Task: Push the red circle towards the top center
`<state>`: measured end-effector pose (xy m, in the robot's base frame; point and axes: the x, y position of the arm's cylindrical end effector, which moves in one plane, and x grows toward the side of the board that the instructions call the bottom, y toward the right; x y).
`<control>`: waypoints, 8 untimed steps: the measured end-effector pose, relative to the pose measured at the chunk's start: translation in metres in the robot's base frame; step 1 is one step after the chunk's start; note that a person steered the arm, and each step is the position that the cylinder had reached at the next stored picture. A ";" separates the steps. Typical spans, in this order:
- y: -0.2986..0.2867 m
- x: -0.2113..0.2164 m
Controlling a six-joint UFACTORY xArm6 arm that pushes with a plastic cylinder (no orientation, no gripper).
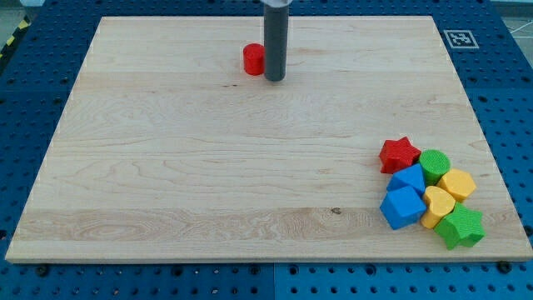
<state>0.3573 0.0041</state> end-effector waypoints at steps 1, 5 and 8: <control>-0.023 0.014; -0.049 -0.009; -0.009 -0.029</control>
<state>0.3286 -0.0050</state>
